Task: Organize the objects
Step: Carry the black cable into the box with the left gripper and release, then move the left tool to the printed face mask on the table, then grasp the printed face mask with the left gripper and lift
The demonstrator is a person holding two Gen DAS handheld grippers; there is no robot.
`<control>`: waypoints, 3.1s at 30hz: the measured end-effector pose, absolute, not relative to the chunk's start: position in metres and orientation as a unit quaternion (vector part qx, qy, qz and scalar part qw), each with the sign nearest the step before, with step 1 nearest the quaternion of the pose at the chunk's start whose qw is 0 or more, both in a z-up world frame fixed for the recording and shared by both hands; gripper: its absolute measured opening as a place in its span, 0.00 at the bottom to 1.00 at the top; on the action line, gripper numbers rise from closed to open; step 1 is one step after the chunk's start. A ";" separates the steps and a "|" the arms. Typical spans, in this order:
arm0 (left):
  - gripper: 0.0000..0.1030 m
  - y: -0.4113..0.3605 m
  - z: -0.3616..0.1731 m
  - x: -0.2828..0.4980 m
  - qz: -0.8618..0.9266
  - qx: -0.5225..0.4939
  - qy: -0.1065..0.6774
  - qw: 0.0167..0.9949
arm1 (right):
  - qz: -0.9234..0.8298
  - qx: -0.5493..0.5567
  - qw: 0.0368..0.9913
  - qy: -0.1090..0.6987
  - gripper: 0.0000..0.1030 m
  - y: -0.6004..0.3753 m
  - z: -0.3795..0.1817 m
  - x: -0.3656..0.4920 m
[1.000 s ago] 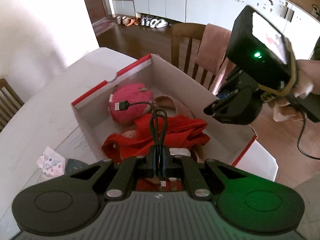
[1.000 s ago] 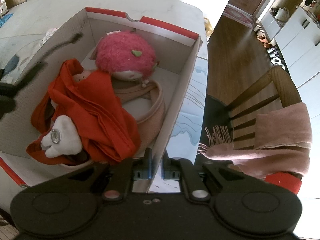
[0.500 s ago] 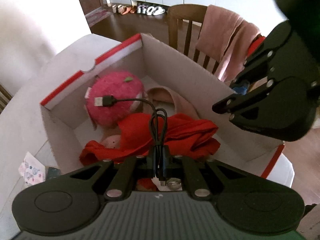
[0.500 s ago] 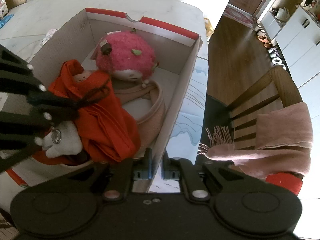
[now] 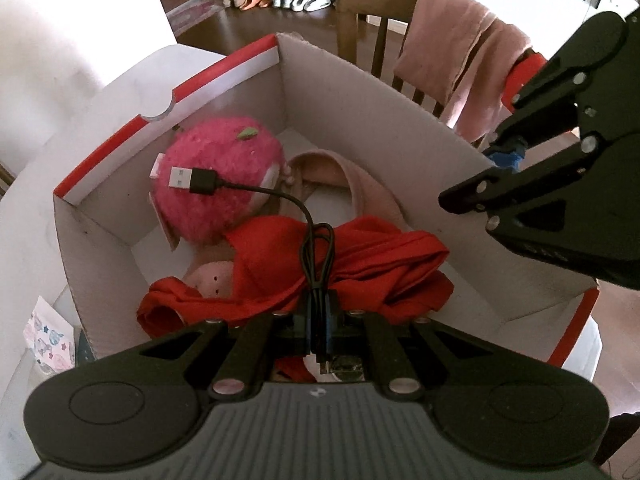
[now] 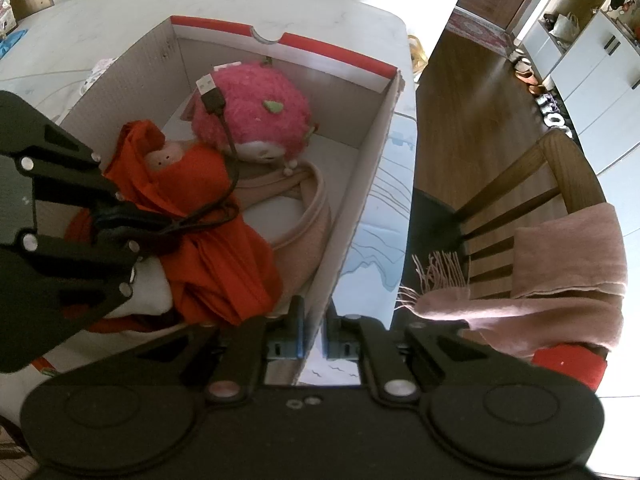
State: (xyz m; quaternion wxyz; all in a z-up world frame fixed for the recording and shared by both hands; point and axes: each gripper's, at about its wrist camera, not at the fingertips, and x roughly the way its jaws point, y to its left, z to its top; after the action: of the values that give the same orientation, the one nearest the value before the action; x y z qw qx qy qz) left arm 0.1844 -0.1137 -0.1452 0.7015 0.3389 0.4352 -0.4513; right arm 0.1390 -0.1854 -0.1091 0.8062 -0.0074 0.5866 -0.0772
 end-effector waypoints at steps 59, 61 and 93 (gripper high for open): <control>1.00 0.054 -0.053 0.258 -0.383 0.230 0.365 0.817 | -0.092 -0.005 0.798 0.595 0.06 -0.185 -0.107 0.141; 1.00 0.060 -0.064 0.276 -0.368 0.239 0.365 0.821 | -0.093 -0.004 0.798 0.596 0.07 -0.184 -0.108 0.141; 0.82 0.047 -0.184 0.394 -0.360 0.279 0.451 0.768 | -0.110 0.018 0.777 0.619 0.07 -0.191 -0.118 0.155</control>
State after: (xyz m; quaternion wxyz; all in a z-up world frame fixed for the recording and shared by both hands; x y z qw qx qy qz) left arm 0.3937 0.0475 -0.1844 0.7679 0.2786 0.4508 -0.3600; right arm 0.1548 -0.1914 -0.1179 0.7771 0.0183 0.6194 -0.1097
